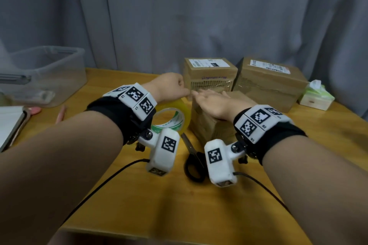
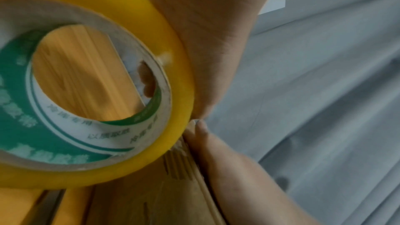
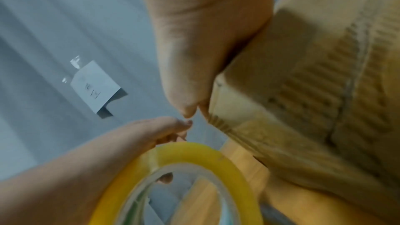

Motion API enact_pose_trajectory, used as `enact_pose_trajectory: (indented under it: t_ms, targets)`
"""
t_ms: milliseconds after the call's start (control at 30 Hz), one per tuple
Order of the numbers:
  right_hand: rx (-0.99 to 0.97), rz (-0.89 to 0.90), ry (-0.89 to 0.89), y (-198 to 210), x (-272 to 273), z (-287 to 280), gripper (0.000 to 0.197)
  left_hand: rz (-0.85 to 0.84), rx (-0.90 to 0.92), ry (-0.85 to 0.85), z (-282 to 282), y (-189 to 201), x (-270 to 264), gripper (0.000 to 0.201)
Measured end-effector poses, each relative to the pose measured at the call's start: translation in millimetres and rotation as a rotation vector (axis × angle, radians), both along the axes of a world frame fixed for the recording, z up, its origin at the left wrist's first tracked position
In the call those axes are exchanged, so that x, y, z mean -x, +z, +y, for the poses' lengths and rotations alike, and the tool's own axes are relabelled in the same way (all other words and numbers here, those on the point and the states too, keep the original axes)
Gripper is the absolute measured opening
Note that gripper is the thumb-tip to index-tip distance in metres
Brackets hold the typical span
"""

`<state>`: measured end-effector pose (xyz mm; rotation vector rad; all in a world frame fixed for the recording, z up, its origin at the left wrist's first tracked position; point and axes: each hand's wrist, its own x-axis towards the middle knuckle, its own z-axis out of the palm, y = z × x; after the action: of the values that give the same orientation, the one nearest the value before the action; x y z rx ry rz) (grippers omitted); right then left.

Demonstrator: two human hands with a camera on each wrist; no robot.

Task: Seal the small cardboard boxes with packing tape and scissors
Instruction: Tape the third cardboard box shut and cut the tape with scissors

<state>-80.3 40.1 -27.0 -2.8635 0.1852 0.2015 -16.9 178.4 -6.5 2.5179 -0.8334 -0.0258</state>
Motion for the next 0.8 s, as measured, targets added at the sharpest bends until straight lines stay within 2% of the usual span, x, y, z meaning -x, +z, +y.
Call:
enact_pose_trajectory:
  t_ms: [100,200,267,333,433,500,633,800]
  targets:
    - [0.073,0.009,-0.029,-9.4,-8.0,-2.2,0.053,-0.002,0.037,-0.031,21.6,0.1,3.6,0.03]
    - [0.099,-0.007,-0.055,-10.1,-6.6,0.8,0.053,0.069,-0.014,-0.104,46.7,-3.0,12.6,0.048]
    - [0.1,-0.003,-0.085,-10.3,-5.2,3.2,0.052,0.023,-0.004,-0.117,54.8,-8.4,18.2,0.059]
    - [0.112,0.011,-0.119,-9.5,-4.4,3.8,0.051,-0.042,0.056,-0.109,54.3,-12.7,22.3,0.055]
    - [0.116,0.027,-0.154,-7.2,-2.6,5.7,0.051,-0.053,0.111,-0.089,49.3,-10.2,26.4,0.041]
    - [0.115,0.04,-0.161,-5.3,-0.7,7.4,0.051,-0.028,0.03,-0.082,49.0,-4.5,28.9,0.039]
    - [0.121,0.065,-0.169,-3.5,-0.8,12.3,0.05,-0.06,-0.278,-0.105,48.3,1.0,33.3,0.04]
    - [0.208,0.048,-0.24,-4.2,-5.1,26.5,0.06,-0.118,-0.235,-0.127,46.8,-4.3,29.8,0.047]
